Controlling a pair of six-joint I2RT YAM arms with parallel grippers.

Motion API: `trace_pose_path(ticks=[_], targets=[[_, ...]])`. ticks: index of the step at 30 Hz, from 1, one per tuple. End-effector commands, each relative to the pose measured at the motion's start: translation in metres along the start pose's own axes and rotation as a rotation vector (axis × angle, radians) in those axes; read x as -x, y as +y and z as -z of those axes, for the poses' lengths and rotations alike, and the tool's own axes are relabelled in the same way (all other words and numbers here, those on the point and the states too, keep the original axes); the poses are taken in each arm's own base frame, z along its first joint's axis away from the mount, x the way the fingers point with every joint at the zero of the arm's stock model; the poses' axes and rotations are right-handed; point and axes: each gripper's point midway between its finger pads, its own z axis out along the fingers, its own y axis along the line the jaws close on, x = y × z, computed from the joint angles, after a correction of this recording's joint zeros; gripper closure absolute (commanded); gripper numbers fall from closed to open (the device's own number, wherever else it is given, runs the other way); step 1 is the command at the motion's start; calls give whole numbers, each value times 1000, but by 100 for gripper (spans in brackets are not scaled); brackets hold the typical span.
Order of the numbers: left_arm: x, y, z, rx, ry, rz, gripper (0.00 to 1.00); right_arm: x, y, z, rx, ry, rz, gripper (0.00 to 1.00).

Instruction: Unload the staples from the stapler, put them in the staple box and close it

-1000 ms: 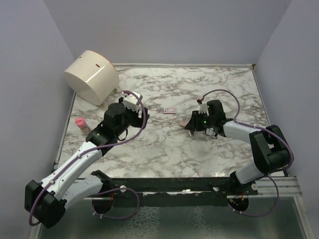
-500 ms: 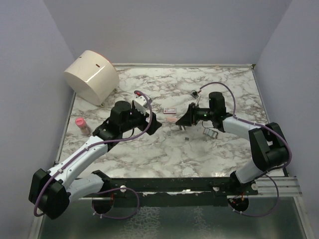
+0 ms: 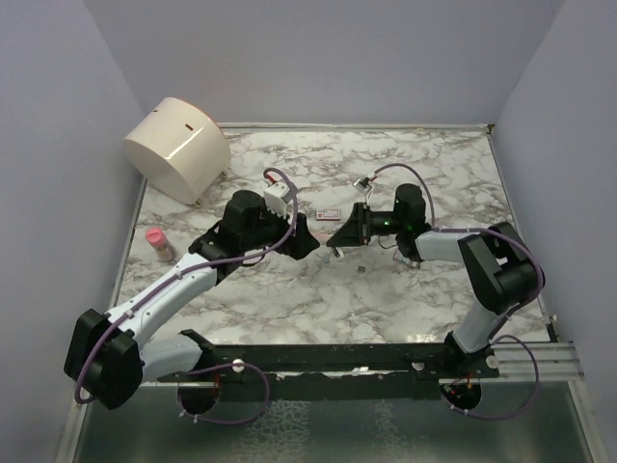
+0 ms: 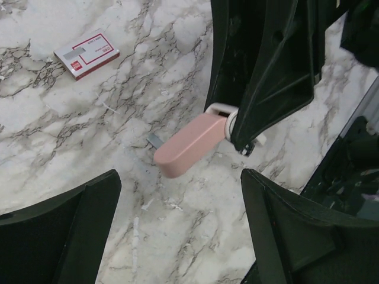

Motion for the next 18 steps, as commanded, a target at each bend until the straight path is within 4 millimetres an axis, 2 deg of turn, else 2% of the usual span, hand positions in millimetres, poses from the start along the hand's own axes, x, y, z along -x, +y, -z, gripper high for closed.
trace_pose_path(ticks=[1,4,9,12,13,15,18], targets=[[15,-18,6,-49,-80,188,13,-3,16,-10,87,5,19,99],[10,-29,1,-115,-75,311,13,-7,17,-13,109,-1,17,99],[-4,-20,-5,-55,-38,467,13,-8,21,-12,126,-4,17,99],[-10,-23,-9,-88,-34,538,14,-8,24,-12,129,-4,24,99],[-10,-27,-10,-118,-40,551,17,-8,24,-11,128,-4,25,99],[-8,-34,-11,-180,-58,574,30,-9,25,-11,126,-4,26,99],[-5,-40,-11,-233,-84,589,40,-11,25,-10,126,-3,27,99]])
